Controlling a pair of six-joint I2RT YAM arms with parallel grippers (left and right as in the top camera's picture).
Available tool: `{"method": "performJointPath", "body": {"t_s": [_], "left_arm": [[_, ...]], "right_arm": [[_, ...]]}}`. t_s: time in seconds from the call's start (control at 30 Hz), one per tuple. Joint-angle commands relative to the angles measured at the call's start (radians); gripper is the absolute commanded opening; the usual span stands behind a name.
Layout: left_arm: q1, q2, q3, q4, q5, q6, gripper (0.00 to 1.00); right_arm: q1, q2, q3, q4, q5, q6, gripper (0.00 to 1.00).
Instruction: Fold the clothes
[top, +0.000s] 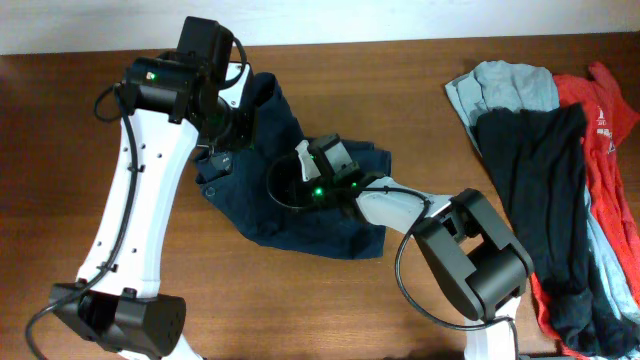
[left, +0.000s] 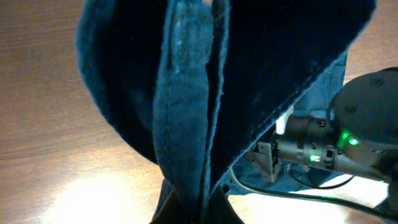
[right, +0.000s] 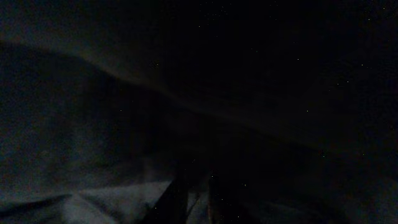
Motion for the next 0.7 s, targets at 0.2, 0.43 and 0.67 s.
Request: {"method": "performJointPath", "body": {"t_s": [0.2, 0.43, 0.67], "left_arm": [[-0.062, -0.013, 0.016, 0.021, 0.04, 0.006, 0.0], [-0.204, 0.058, 0.015, 0.05, 0.04, 0.0, 0.0], [-0.341, 0.247, 0.015, 0.087, 0.04, -0.059, 0.0]], "right_arm": [[-0.345, -0.358, 0.003, -0.406, -0.051, -0.058, 0.21], [-0.546, -0.363, 0.003, -0.712, 0.007, -0.23, 0.21], [-0.661, -0.359, 0.003, -0.821, 0.148, -0.234, 0.21]]}}
